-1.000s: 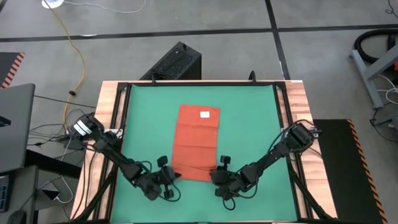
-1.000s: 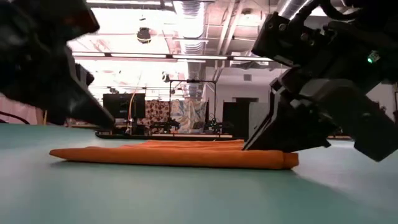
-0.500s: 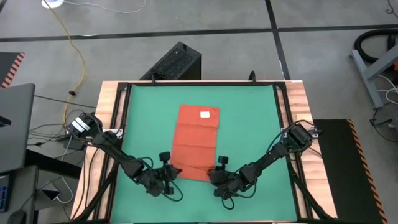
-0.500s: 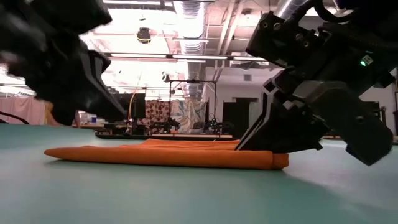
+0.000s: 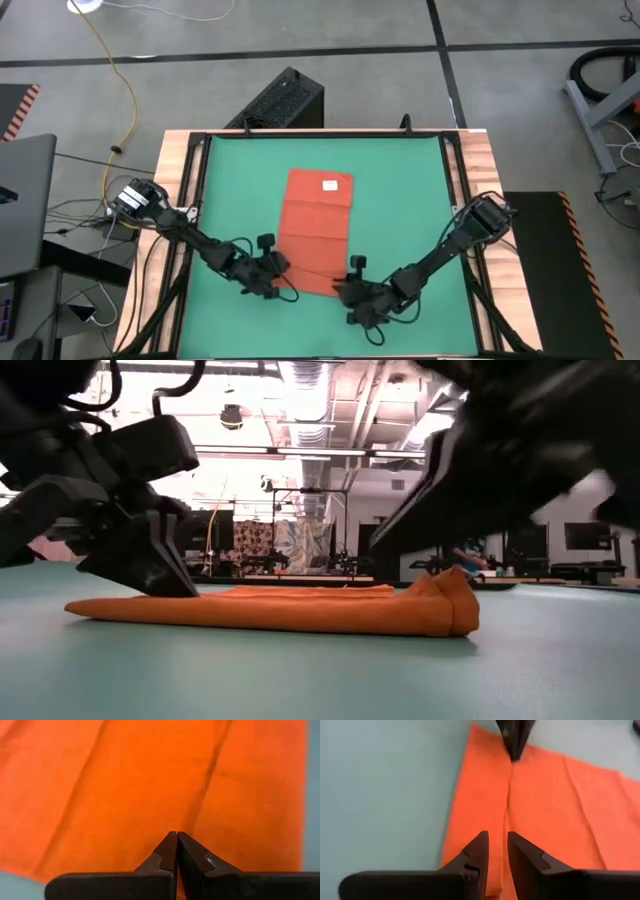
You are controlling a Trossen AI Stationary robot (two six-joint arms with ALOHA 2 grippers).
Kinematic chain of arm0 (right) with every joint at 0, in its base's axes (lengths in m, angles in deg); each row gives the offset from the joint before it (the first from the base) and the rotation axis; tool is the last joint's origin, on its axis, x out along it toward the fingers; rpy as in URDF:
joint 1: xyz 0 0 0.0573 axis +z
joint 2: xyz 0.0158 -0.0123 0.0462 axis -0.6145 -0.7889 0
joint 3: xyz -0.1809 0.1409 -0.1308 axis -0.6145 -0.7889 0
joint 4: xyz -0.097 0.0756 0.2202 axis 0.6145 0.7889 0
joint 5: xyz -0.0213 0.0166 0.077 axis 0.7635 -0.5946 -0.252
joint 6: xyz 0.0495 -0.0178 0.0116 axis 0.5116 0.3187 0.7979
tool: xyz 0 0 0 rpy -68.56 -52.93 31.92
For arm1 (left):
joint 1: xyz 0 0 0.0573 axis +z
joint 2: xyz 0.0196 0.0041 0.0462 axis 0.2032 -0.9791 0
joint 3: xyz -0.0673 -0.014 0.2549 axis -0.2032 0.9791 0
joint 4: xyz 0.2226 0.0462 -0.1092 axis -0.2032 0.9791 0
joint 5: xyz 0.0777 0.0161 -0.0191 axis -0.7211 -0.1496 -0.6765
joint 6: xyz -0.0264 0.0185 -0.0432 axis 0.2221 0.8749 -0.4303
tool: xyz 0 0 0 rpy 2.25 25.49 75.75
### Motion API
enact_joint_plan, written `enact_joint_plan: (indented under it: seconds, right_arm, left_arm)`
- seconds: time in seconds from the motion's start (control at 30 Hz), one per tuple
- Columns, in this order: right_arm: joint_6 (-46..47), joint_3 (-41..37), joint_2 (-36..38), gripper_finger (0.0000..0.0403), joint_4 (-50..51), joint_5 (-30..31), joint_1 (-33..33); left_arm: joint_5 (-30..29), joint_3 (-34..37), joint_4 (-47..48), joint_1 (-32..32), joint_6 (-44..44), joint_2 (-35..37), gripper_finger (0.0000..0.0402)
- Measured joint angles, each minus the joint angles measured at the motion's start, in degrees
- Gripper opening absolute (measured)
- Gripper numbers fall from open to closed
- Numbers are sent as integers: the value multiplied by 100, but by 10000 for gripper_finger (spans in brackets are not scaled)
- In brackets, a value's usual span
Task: Roll towel
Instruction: Roll the orange towel
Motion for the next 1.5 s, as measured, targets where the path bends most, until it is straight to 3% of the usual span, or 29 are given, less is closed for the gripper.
enact_joint_plan:
  seconds: [0.37, 0.57, 0.67, 0.77, 1.1, 1.5]
  right_arm:
    - [-547, -37, -113, 103, -485, 136, 532]
    - [-521, -24, -110, 181, -509, 148, 341]
    - [-532, -24, -110, 228, -532, -116, 245]
    - [-536, -24, -121, 249, -516, -340, 189]
    - [-496, 3, -789, 240, -564, -222, 45]
    - [584, 18, -1015, 218, 170, -84, -49]
  left_arm:
    - [-95, 265, -327, -57, -240, 2, 0]
    - [-101, 267, -313, -58, -313, 2, 0]
    - [-102, 267, -309, -58, -308, 2, 0]
    - [-108, 267, -299, -58, -347, 2, 0]
    - [-126, 270, -239, -58, -402, 2, 0]
    - [-103, 270, -184, -60, -394, 2, 0]
